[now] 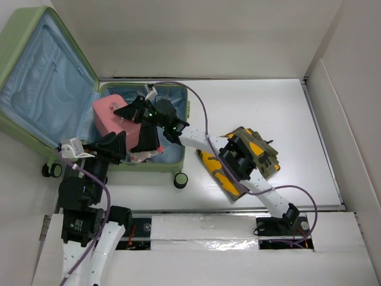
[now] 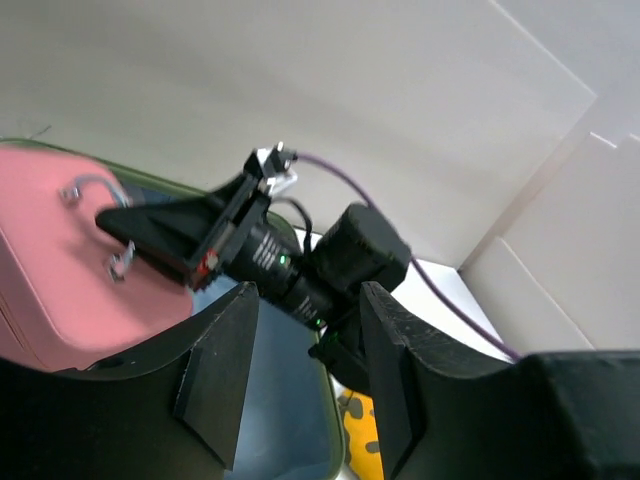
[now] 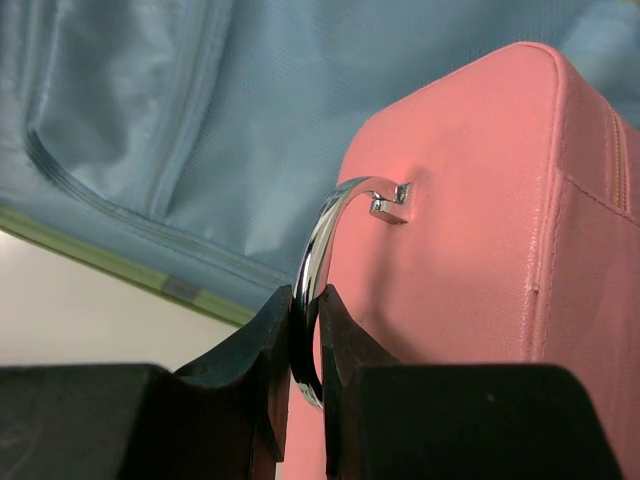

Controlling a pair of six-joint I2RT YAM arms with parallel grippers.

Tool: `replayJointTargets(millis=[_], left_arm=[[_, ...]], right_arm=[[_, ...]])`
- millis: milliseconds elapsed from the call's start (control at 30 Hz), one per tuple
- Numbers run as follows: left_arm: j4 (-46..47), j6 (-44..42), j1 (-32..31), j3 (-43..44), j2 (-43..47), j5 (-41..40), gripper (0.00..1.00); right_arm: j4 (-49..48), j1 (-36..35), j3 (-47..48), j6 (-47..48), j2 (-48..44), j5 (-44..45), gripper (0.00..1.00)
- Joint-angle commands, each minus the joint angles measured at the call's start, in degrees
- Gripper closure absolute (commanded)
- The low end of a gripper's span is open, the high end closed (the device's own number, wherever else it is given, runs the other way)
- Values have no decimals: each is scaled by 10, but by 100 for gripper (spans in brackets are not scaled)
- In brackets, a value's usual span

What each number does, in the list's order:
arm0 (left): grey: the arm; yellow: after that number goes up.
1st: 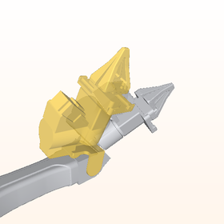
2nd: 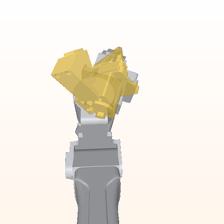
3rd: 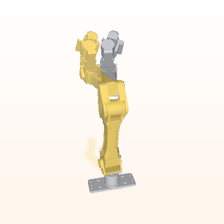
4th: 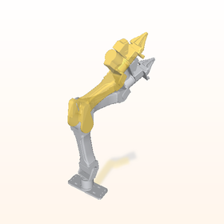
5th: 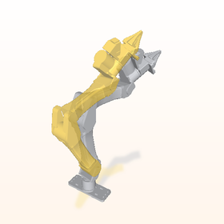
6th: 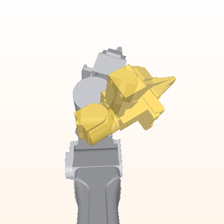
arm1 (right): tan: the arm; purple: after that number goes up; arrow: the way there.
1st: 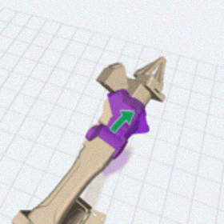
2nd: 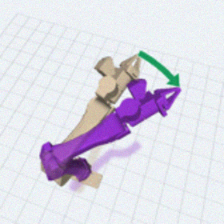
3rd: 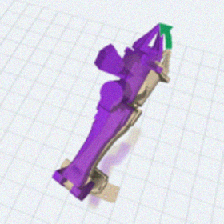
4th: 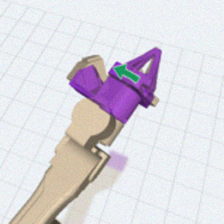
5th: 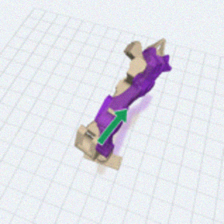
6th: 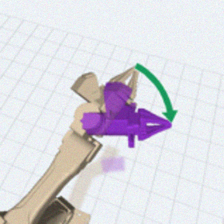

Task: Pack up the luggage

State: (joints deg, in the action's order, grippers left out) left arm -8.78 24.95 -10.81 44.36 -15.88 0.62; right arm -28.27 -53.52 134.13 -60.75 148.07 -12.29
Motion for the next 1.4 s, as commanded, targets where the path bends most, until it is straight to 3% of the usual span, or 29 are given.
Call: replayJointTargets(millis=[0, 233, 333, 433, 467, 700, 833, 1100, 1233, 1267, 1367], left_arm=[[42, 3, 2, -1, 5, -10, 58], [39, -1, 2, -5, -17, 21, 54], [35, -4, 2, -2, -42, 38, 51], [31, -10, 2, 5, -77, 53, 50], [29, -15, 2, 10, -87, 59, 49], [16, -24, 2, 26, -164, 92, 44], [15, -18, 2, 31, -168, 87, 43], [20, -15, 2, 20, -158, 83, 42], [24, -16, 2, 20, -157, 84, 42], [25, -17, 2, 20, -155, 84, 42], [26, -17, 2, 21, -150, 82, 42]], right_arm=[[-121, 17, -89, -53, -58, -24, 100], [-154, 59, -273, -56, -103, -9, 100], [-91, 81, -301, 23, -157, 14, 87], [5, 96, -318, 112, -206, 59, 68], [24, 96, -319, 134, -212, 67, 56], [181, 118, -317, 299, -266, 139, 20], [254, 112, -282, 377, -256, 132, 19], [243, 106, -304, 360, -209, -2, 14], [193, 94, -263, 321, -166, -156, 26], [183, 89, -221, 306, -133, -242, 30], [147, 72, -153, 247, -81, -354, 31]])
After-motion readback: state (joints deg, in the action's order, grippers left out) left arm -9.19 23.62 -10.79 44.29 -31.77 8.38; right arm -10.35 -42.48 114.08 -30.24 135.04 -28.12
